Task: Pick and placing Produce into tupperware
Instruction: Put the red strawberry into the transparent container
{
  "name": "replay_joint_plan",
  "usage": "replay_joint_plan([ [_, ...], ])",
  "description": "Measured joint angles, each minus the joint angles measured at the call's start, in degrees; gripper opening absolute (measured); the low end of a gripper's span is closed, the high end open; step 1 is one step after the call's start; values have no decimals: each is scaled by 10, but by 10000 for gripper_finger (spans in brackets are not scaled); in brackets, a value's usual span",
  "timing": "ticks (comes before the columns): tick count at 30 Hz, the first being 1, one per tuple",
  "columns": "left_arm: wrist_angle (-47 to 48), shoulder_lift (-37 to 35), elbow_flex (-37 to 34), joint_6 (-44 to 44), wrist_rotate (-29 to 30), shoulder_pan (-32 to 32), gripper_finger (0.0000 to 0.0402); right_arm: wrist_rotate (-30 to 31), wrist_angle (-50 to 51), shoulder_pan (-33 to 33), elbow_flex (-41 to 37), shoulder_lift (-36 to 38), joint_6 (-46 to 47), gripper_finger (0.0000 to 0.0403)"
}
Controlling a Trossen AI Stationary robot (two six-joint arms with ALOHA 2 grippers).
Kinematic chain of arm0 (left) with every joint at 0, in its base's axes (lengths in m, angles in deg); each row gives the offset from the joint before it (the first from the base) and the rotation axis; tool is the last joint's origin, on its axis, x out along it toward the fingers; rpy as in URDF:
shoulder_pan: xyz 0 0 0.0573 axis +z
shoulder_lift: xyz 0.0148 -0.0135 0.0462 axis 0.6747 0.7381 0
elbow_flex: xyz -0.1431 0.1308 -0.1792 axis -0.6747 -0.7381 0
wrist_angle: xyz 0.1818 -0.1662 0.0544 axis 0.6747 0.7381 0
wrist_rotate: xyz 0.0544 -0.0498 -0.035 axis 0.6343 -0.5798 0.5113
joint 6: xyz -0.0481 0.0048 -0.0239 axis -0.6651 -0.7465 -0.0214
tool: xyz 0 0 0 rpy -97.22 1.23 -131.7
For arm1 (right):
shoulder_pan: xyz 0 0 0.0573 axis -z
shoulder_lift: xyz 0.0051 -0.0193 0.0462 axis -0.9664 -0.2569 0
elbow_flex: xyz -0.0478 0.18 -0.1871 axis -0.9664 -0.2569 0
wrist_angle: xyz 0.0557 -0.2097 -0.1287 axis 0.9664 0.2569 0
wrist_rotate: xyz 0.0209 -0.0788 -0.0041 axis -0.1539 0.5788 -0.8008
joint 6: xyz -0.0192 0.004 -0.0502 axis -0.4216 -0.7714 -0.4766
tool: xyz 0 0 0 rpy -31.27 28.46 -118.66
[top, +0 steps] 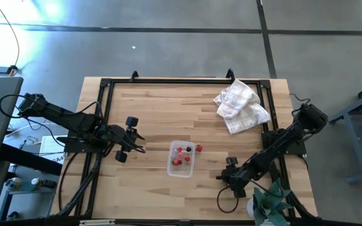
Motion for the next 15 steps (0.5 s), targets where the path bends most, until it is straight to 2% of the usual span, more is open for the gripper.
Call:
replay_joint_plan([
  [15,0,0,0,0,0,0,136,-12,16,0,0,2,18,208],
])
